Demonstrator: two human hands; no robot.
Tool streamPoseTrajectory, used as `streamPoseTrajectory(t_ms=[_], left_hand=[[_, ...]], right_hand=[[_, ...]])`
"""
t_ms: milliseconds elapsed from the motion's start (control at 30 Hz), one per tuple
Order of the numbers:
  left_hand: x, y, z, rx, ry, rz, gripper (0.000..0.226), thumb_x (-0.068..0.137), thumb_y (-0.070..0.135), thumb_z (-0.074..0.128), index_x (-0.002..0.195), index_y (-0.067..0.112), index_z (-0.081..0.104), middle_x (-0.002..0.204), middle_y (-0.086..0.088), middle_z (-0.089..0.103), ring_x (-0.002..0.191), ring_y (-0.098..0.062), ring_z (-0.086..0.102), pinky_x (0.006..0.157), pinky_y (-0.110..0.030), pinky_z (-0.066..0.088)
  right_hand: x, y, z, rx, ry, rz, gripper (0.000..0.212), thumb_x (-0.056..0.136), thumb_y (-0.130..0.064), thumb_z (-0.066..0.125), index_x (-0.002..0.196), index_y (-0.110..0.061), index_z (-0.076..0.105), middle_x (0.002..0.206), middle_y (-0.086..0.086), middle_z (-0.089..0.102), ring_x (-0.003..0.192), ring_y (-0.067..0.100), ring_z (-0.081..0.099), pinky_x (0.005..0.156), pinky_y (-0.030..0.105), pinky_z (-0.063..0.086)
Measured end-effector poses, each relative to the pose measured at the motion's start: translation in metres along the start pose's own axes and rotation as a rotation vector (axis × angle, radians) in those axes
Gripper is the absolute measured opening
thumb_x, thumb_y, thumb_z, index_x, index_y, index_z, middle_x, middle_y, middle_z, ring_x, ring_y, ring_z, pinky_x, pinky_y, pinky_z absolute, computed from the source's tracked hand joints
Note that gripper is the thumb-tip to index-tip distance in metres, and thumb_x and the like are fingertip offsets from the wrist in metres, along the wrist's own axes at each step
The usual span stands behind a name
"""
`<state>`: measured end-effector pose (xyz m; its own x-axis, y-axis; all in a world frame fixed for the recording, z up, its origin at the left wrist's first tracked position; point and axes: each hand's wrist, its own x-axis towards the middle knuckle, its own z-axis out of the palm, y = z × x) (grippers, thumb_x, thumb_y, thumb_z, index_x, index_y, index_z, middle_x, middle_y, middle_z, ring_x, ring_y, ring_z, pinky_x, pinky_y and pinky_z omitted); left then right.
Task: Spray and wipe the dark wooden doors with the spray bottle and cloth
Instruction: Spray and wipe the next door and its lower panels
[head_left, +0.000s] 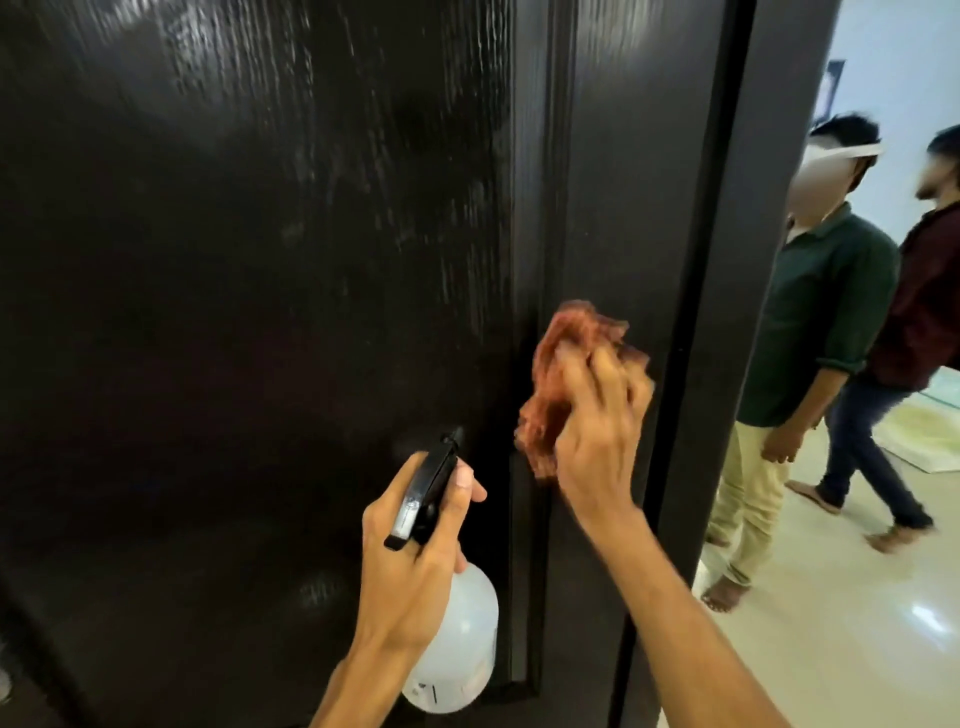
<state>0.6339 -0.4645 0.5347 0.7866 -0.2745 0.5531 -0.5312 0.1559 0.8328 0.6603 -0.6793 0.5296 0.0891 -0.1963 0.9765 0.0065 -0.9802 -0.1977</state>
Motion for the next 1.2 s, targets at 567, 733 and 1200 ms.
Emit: streamPoseTrajectory(t_ms=[567,733,1200], left_hand=[[0.069,0.071,0.039,-0.026,-0.03,0.138,0.023,0.103,0.031,0.06,0.089,0.015,0.068,0.08,-0.02,0.068,0.044,-0.025,0.052,0.05,-0.044,0.051],[0.082,0.082,0.023,-0.019,0.024,0.14,0.026,0.103,0.031,0.06,0.09,0.01,0.069,0.06,-0.004,0.064,0.042,-0.019,0.053,0.055,-0.032,0.054],[0.112,0.126,-0.015,0.036,0.075,0.215,0.03,0.103,0.033,0.059,0.087,0.009,0.069,0.058,-0.006,0.065,0.039,-0.024,0.054,0.053,-0.038,0.054]], right_hand=[[0.075,-0.01,0.01,-0.119,-0.111,0.014,0.062,0.104,-0.03,0.04,0.162,-0.013,0.027,0.171,0.013,0.011,0.159,0.031,0.002,0.128,0.056,0.007],[0.07,-0.001,0.005,-0.269,-0.249,-0.389,0.08,0.091,-0.018,0.064,0.162,-0.015,0.026,0.171,0.01,0.013,0.158,0.03,0.011,0.128,0.051,0.01],[0.161,-0.052,0.019,-0.104,-0.09,-0.306,0.065,0.1,-0.017,0.043,0.162,-0.011,0.025,0.171,0.009,0.018,0.159,0.027,0.012,0.124,0.054,0.021]])
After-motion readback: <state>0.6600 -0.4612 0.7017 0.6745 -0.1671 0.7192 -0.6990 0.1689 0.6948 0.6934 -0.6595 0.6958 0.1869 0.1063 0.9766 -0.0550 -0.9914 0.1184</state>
